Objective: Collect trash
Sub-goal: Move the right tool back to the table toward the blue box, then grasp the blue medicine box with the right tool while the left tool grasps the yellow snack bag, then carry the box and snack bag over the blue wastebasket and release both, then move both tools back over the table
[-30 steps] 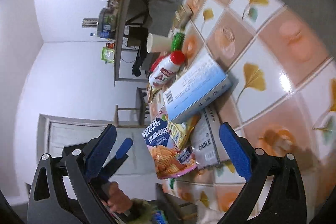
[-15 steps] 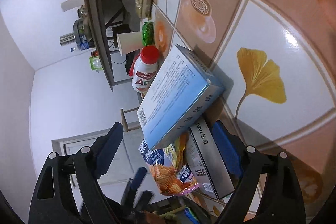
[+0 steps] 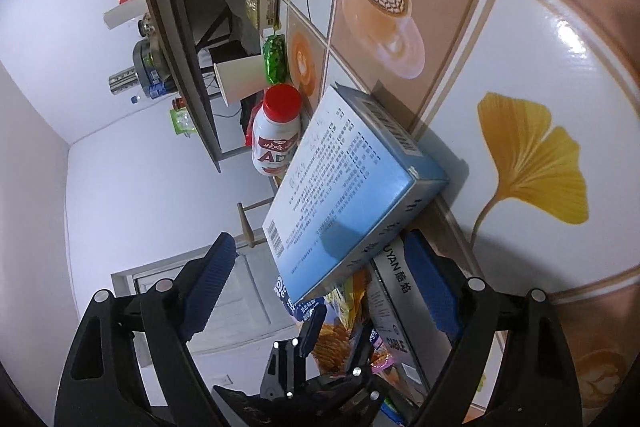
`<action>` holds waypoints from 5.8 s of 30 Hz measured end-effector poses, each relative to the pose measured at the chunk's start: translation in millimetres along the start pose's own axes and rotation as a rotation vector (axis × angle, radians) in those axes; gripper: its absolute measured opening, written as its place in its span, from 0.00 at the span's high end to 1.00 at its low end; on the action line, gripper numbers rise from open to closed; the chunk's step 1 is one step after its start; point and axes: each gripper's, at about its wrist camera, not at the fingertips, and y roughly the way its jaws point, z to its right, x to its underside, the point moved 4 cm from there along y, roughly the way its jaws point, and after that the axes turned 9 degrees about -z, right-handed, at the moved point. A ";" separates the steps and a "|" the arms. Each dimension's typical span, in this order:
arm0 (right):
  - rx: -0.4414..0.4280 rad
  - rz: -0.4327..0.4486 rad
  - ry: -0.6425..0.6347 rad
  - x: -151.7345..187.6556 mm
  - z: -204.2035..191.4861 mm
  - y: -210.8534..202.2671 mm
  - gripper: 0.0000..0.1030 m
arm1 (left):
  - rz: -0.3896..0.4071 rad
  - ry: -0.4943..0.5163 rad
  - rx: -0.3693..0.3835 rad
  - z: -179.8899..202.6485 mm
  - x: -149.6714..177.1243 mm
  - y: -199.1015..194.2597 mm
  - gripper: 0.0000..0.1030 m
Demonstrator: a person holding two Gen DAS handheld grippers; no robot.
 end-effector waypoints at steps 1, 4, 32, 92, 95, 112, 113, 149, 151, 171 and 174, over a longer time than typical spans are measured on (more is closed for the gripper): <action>0.002 -0.003 0.006 -0.9 -0.5 1.4 0.18 | -0.006 0.006 -0.005 0.7 -0.2 2.6 0.56; 0.001 -0.014 0.021 -1.3 0.2 4.3 0.19 | -0.021 0.021 -0.031 2.0 0.5 9.9 0.62; -0.062 0.032 0.084 -2.1 18.3 -3.9 0.62 | 0.078 -0.006 -0.042 -0.5 6.8 -9.7 0.93; -0.296 0.619 0.163 111.8 175.3 -377.9 0.67 | 0.311 0.002 1.020 193.5 -183.7 -172.4 0.94; -0.246 0.710 0.211 120.3 204.3 -411.6 0.67 | 0.241 0.083 1.064 245.9 -208.4 -168.2 0.94; -0.061 0.809 0.425 51.3 323.8 -478.9 0.36 | -0.029 0.145 1.055 425.6 -310.9 -112.1 0.42; -0.039 0.822 0.461 52.4 334.3 -478.6 0.36 | -0.037 0.138 1.055 426.4 -310.9 -109.7 0.42; 0.906 0.910 -0.239 156.2 89.0 -351.0 0.06 | 0.298 -0.237 0.903 119.7 -94.6 -125.3 0.19; 1.014 0.909 -0.338 154.6 62.4 -321.4 0.06 | 0.305 -0.273 0.896 96.9 -78.3 -120.9 0.19; 0.778 0.089 -0.816 110.1 -34.8 -3.1 0.06 | -0.065 -0.670 0.685 -84.0 -68.4 36.6 0.17; 0.800 0.025 -0.839 106.9 -31.8 17.7 0.06 | -0.129 -0.720 0.689 -82.0 -71.6 59.6 0.17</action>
